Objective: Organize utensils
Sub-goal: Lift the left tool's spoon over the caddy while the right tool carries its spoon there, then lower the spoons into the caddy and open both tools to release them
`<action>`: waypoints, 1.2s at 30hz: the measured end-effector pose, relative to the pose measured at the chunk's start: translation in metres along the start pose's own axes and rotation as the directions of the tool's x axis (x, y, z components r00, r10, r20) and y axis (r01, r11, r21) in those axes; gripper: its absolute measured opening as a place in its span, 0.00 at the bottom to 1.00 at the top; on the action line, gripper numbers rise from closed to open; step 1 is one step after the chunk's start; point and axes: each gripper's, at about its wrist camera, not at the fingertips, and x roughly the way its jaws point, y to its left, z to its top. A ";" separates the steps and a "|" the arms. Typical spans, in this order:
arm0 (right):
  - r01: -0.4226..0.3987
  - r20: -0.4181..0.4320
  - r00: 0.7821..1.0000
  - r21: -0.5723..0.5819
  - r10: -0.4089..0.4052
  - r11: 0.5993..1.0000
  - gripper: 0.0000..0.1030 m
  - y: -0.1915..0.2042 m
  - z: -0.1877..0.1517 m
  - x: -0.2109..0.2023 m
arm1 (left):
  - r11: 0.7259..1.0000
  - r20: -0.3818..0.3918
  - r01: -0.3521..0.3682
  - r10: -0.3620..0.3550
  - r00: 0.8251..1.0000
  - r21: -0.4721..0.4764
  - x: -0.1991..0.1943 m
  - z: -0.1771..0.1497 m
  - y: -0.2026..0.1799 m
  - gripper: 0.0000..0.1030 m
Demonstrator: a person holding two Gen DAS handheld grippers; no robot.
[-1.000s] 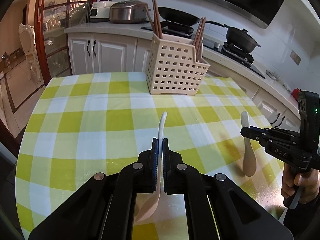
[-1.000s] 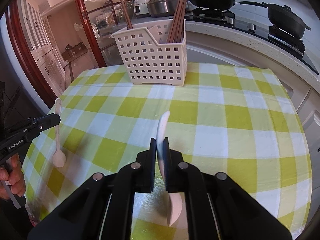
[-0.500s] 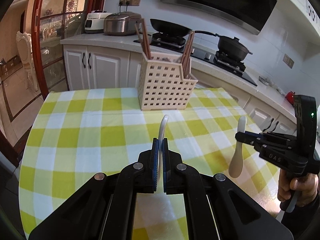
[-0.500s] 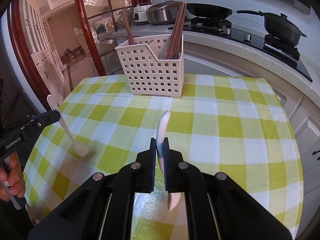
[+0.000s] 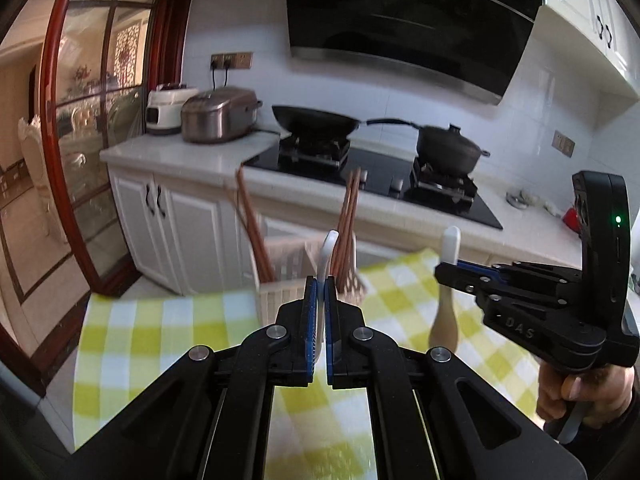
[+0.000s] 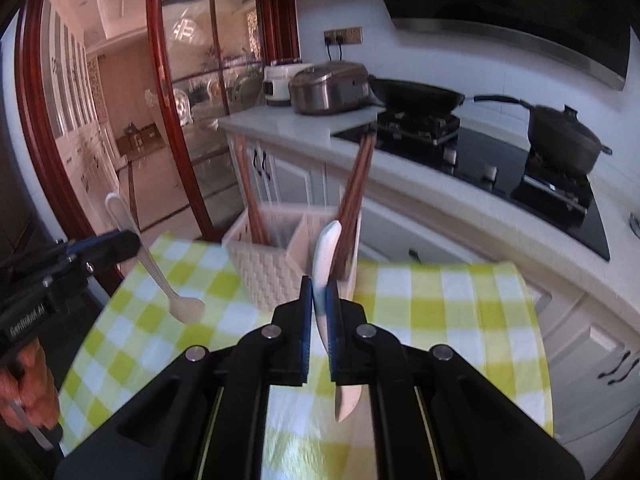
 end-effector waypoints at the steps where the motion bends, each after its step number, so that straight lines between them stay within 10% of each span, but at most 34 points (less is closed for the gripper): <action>1: -0.003 0.005 1.000 0.008 0.003 1.000 0.07 -0.001 0.008 0.004 | 1.000 0.006 0.002 -0.002 1.000 0.001 0.005 0.010 0.000 0.02; 12: -0.014 0.042 0.999 0.047 0.012 0.999 0.07 -0.005 0.062 0.051 | 1.000 0.026 0.008 -0.007 1.000 -0.022 0.051 0.067 0.007 0.02; 36: -0.015 -0.001 1.000 0.047 0.015 0.999 0.07 -0.008 0.054 0.118 | 0.997 -0.084 0.008 -0.015 0.996 -0.077 0.128 0.045 0.032 0.02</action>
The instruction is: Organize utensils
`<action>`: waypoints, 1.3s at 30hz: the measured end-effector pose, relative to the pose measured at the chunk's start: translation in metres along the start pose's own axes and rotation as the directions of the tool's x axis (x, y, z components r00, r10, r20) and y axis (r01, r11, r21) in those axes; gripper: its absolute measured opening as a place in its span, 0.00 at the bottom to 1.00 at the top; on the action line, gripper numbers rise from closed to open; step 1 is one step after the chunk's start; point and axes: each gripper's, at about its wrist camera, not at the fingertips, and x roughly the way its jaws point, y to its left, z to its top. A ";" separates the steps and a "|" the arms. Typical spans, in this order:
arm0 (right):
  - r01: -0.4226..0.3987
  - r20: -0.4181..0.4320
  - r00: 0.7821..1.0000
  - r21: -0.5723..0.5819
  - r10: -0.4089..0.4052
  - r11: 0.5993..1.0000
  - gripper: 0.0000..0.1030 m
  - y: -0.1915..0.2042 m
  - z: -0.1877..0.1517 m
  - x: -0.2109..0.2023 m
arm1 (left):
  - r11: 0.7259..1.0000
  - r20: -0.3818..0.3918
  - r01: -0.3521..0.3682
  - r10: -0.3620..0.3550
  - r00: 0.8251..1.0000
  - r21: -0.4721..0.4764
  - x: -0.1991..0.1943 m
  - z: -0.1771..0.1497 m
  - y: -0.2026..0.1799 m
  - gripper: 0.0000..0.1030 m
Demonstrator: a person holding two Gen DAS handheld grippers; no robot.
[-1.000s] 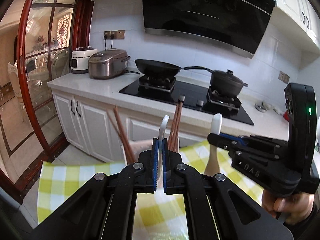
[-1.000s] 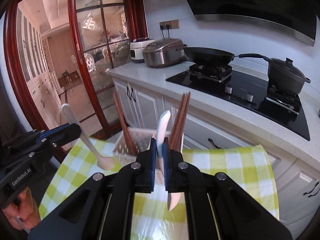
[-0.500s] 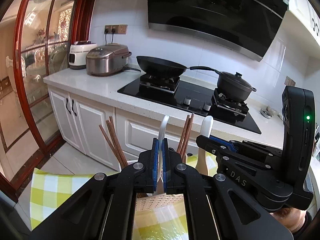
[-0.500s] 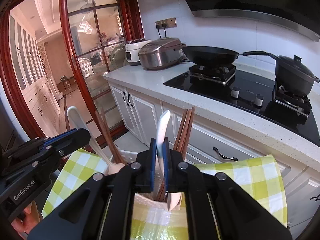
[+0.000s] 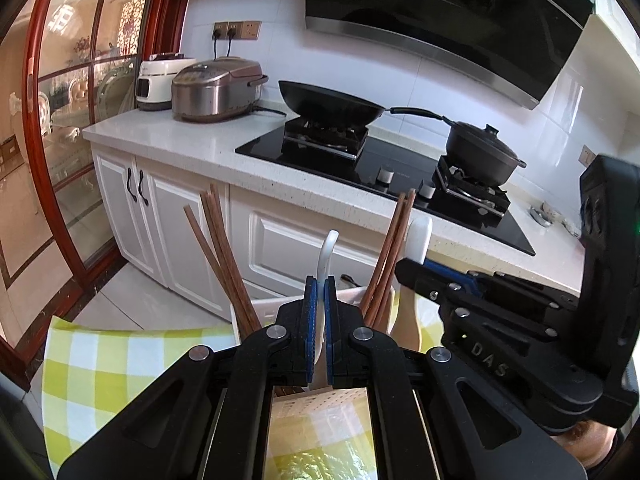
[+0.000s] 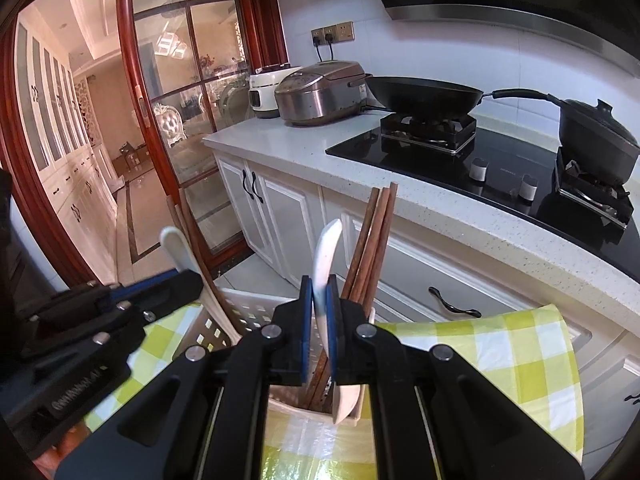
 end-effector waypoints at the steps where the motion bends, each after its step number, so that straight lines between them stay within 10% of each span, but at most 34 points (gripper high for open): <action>1: 0.001 0.005 1.000 -0.008 -0.001 1.000 0.07 0.001 0.000 0.001 | 1.000 -0.003 0.000 0.000 1.000 -0.001 0.001 -0.001 0.001 0.02; 18: 0.016 -0.035 0.999 -0.010 -0.016 1.000 0.08 -0.001 -0.009 0.007 | 1.000 -0.041 0.001 -0.001 0.999 -0.008 0.010 -0.013 0.003 0.02; 27: 0.023 -0.006 1.000 -0.006 -0.023 1.000 0.29 -0.009 -0.015 -0.009 | 1.000 -0.042 -0.002 0.002 0.999 -0.012 0.003 -0.017 0.005 0.05; 30: 0.022 0.017 1.000 0.005 -0.022 1.000 0.33 -0.016 -0.020 -0.021 | 1.000 -0.025 0.002 -0.002 1.000 -0.005 -0.008 -0.021 0.005 0.14; 32: 0.035 0.046 0.998 0.010 -0.036 0.999 0.38 -0.020 -0.028 -0.031 | 1.000 -0.004 0.001 -0.001 1.000 -0.005 -0.017 -0.025 0.006 0.40; 39: 0.067 0.169 0.983 0.015 -0.069 0.998 0.53 -0.034 -0.079 -0.058 | 1.000 0.098 -0.005 0.007 0.995 -0.015 -0.047 -0.068 0.012 0.49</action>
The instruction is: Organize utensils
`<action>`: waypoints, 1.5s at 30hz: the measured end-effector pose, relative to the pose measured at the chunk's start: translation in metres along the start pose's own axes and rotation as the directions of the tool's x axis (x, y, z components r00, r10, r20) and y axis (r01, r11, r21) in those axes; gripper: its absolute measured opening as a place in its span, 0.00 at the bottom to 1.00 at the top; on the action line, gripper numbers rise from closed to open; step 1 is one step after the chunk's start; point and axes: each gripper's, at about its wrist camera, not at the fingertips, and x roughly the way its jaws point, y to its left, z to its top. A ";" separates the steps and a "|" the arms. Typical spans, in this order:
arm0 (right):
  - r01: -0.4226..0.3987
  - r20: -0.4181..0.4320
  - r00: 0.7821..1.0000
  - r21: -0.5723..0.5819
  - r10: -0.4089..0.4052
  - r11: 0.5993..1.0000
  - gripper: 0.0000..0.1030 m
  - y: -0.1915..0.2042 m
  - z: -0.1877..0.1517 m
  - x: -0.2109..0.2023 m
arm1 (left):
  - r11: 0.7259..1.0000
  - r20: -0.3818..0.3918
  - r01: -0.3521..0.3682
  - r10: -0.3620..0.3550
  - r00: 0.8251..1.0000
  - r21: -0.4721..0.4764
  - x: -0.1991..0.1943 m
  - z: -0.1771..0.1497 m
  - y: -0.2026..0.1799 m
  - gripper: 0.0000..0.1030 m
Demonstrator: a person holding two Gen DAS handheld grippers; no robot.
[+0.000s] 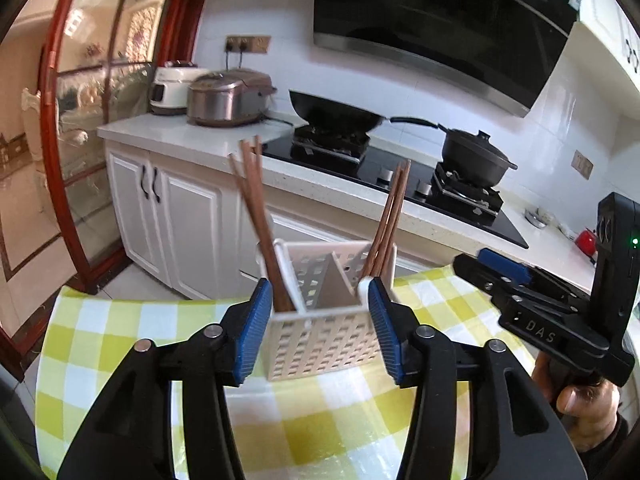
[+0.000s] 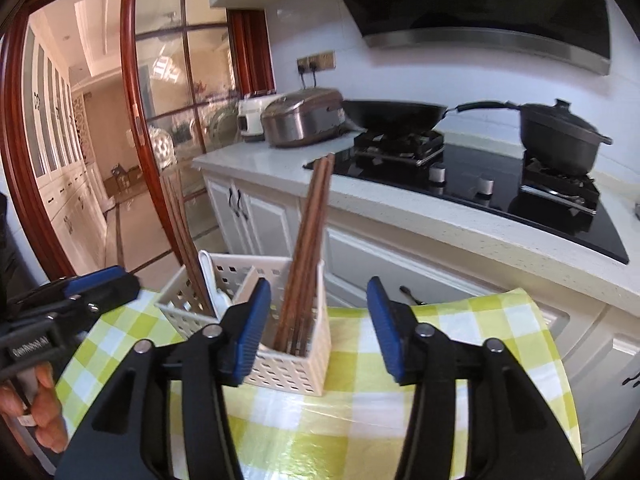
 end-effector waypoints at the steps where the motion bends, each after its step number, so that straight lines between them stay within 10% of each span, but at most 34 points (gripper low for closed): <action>1: -0.001 0.016 1.000 0.004 0.001 1.000 0.57 -0.002 -0.008 -0.003 | 1.000 0.018 -0.008 0.008 1.000 -0.007 -0.004 -0.011 0.002 0.54; 16: -0.008 0.032 0.999 0.001 0.008 1.000 0.61 -0.001 -0.062 -0.008 | 0.997 0.106 -0.071 0.070 0.992 0.002 -0.011 -0.071 0.011 0.78; 45: -0.015 0.032 0.999 -0.013 0.015 1.000 0.64 0.001 -0.065 -0.014 | 0.998 0.105 -0.052 0.050 0.993 0.020 -0.016 -0.076 0.004 0.81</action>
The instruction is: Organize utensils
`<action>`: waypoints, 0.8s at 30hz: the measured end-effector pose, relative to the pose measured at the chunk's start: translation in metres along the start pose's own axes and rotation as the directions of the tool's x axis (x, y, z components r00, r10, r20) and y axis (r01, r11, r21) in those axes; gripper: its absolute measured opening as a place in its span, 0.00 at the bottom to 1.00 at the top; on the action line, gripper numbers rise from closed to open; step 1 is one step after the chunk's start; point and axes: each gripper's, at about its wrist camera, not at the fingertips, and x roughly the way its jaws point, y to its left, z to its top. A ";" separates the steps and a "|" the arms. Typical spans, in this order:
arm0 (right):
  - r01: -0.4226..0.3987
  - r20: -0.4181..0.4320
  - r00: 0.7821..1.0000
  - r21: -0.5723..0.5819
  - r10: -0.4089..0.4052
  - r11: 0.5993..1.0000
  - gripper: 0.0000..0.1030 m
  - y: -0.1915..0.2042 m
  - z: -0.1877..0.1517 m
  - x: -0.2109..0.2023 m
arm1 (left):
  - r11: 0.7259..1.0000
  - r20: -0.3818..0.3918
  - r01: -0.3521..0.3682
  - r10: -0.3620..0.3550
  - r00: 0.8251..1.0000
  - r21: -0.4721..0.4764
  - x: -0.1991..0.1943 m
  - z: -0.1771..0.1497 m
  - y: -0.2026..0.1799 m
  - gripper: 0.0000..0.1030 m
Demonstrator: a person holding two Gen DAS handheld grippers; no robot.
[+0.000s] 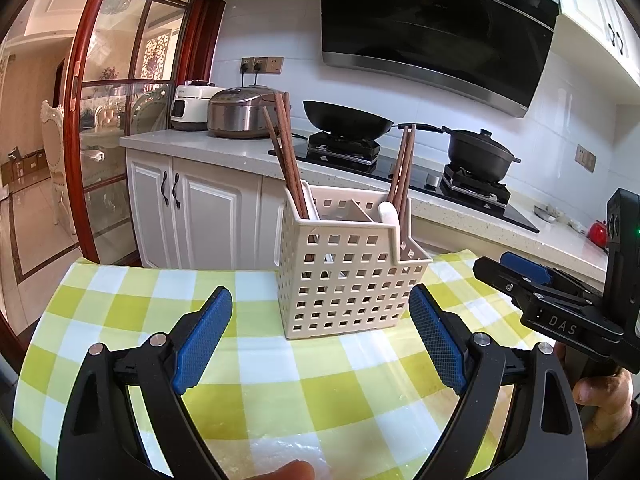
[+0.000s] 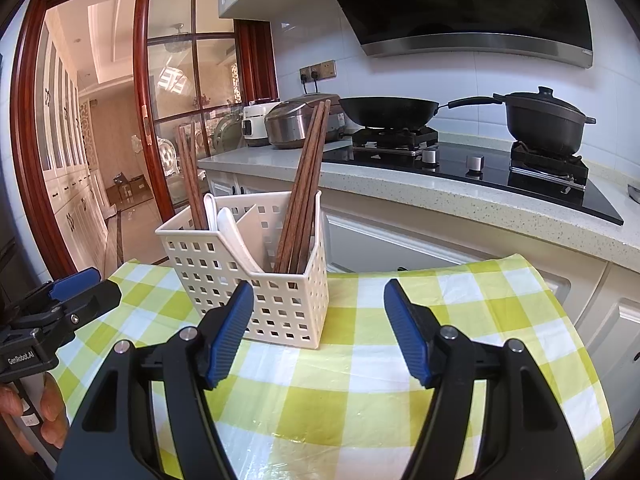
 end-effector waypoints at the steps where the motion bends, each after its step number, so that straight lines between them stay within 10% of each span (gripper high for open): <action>1: 0.000 0.000 1.000 0.000 0.000 1.000 0.64 0.000 0.000 0.000 | 1.000 -0.001 0.000 0.000 1.000 0.001 0.000 0.000 0.000 0.81; 24: 0.000 -0.001 1.000 -0.001 0.000 1.000 0.66 0.002 0.000 0.000 | 1.000 -0.004 0.006 -0.006 1.000 0.005 0.000 0.000 0.000 0.81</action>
